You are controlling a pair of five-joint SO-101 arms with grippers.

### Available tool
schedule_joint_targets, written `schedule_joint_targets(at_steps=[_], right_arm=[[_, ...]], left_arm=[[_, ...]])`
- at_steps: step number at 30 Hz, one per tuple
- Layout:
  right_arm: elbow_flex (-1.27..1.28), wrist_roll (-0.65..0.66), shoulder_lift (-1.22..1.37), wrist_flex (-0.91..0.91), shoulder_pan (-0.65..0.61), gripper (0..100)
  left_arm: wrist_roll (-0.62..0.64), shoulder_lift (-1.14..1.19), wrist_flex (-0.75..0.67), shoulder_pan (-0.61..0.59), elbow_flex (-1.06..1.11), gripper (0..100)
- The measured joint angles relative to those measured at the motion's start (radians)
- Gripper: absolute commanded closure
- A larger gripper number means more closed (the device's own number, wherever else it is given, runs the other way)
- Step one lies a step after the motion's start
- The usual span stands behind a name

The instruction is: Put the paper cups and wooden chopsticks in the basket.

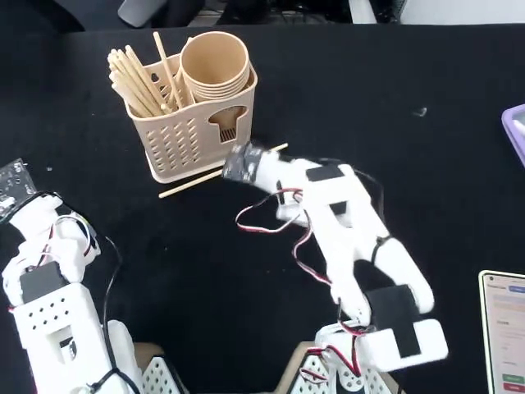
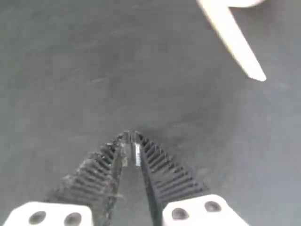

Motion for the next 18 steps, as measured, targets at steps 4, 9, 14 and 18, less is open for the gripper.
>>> schedule_joint_targets(at_steps=[4,9,14,18], right_arm=[[0.0,-0.46,-0.005,-0.195,0.075,96.5],[-0.074,-0.98,0.123,-0.374,0.074,91.0],[-0.221,-1.151,0.345,-0.397,0.035,98.8],[-0.336,-1.277,0.443,-0.387,0.041,98.8]], left_arm=[[0.0,0.0,0.0,0.0,0.0,88],[0.003,0.0,0.0,0.0,0.0,88],[0.003,0.0,0.0,0.0,0.0,88],[0.003,0.0,0.0,0.0,0.0,88]])
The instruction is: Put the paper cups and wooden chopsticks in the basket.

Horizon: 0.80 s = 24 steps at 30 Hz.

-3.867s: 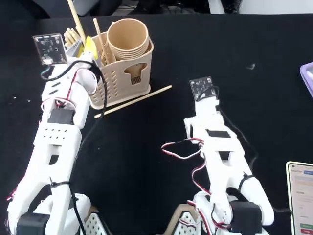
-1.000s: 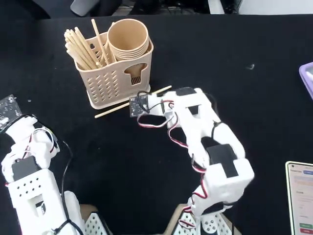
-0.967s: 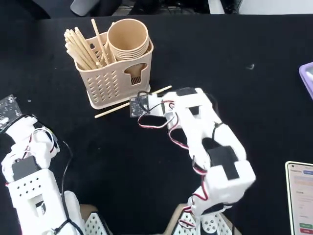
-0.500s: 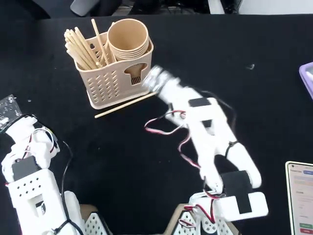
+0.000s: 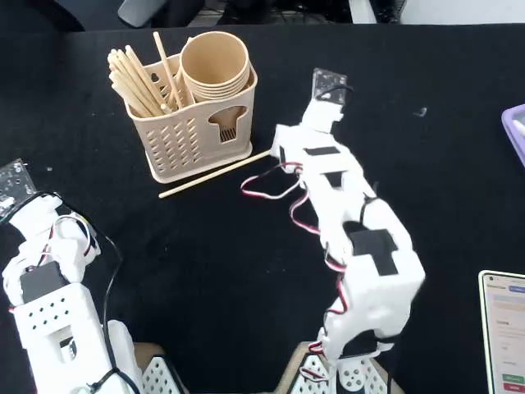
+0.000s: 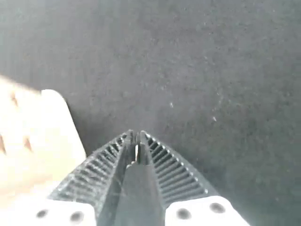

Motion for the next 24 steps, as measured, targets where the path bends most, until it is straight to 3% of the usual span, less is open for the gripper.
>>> schedule_joint_targets(at_steps=[8,24], right_arm=[[-0.184,-0.018,0.089,0.12,-0.005,98.7],[-0.216,-0.08,0.163,0.262,-0.012,98.7]], left_arm=[[0.0,0.0,0.0,0.0,0.0,88],[0.0,0.0,0.0,0.0,0.0,88]])
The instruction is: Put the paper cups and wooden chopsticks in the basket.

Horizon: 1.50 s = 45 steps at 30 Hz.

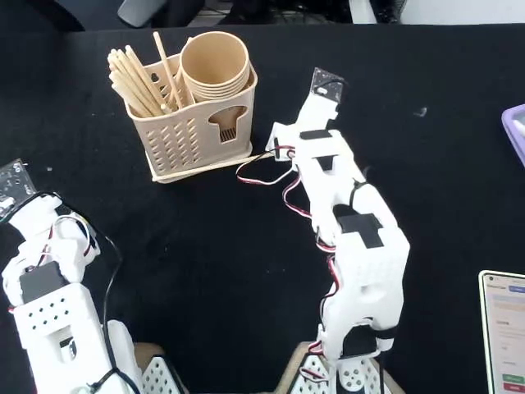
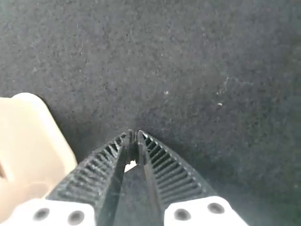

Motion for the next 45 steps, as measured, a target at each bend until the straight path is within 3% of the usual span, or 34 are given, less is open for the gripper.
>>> schedule_joint_targets(at_steps=[16,23,34,38,45], right_arm=[[-0.012,0.081,-0.078,0.413,0.002,98.7],[-0.009,0.081,-0.167,0.408,0.002,98.8],[0.123,0.044,-0.146,0.081,-0.041,98.7],[0.123,0.044,-0.146,0.081,-0.061,98.7],[0.121,0.044,-0.15,0.252,-0.077,98.8]], left_arm=[[0.0,0.0,0.0,0.0,0.0,88],[0.0,0.0,0.0,0.0,0.0,88],[0.0,0.0,0.0,0.0,0.0,88],[0.0,0.0,0.0,0.0,0.0,88],[0.0,0.0,0.0,0.0,0.0,88]])
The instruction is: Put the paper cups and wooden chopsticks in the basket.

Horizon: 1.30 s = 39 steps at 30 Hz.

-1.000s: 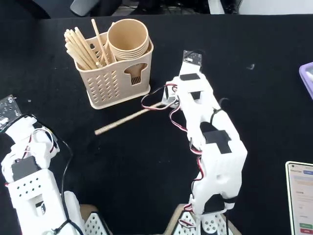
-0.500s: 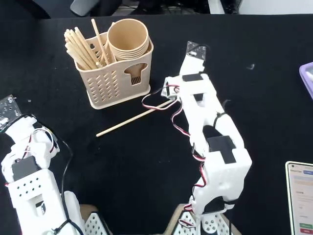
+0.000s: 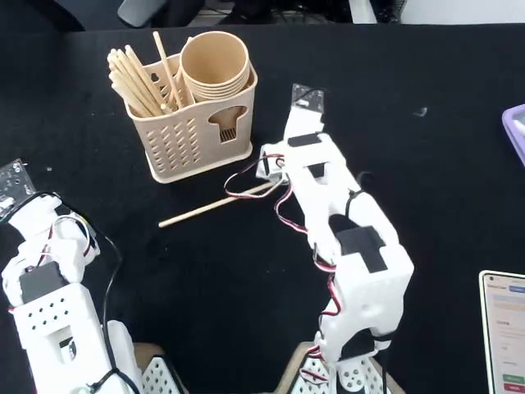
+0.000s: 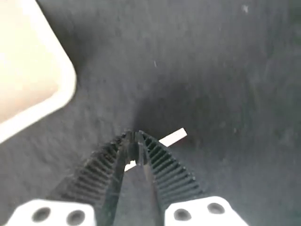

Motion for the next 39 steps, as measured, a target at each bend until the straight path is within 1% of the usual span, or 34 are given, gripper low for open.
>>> schedule_joint_targets(at_steps=[4,8,12,16,18,19,21,23,24,27,30,32,34,39], right_arm=[[0.0,0.08,-0.002,0.074,0.0,98.8],[0.017,0.126,-0.028,0.143,0.0,98.8],[0.114,0.212,-0.129,0.186,0.0,98.8],[0.238,0.318,-0.307,0.189,0.0,98.4],[0.279,0.399,-0.405,0.189,0.0,97.7],[0.298,0.45,-0.454,0.189,0.0,95.2],[0.325,0.583,-0.535,0.204,0.0,84.8],[0.35,0.752,-0.585,0.242,-0.002,74.3],[0.367,0.844,-0.595,0.262,-0.015,71.5],[0.427,1.109,-0.601,0.282,-0.055,73.3],[0.5,1.297,-0.601,0.222,-0.055,76.1],[0.542,1.378,-0.601,0.163,-0.055,76.2],[0.571,1.427,-0.601,0.11,-0.055,76.2],[0.606,1.471,-0.601,-0.002,-0.055,76.4]], left_arm=[[0.0,0.0,0.0,0.0,0.0,88],[0.0,0.0,0.0,0.0,0.0,88],[0.0,0.0,0.0,0.0,0.0,88],[0.0,0.0,0.0,0.0,0.0,88],[0.0,0.0,0.0,0.0,0.0,88],[0.0,0.0,0.0,0.0,0.0,88],[0.0,0.0,0.0,0.0,0.0,88],[0.0,0.0,0.0,0.0,0.0,88],[0.0,0.0,0.0,0.0,0.0,88],[0.0,0.0,0.0,0.0,0.0,88],[0.0,0.0,0.0,-0.003,0.0,88],[0.0,0.0,0.0,-0.003,0.0,88],[0.0,0.0,0.0,-0.003,0.0,88],[0.0,0.0,0.0,-0.003,0.0,88]])
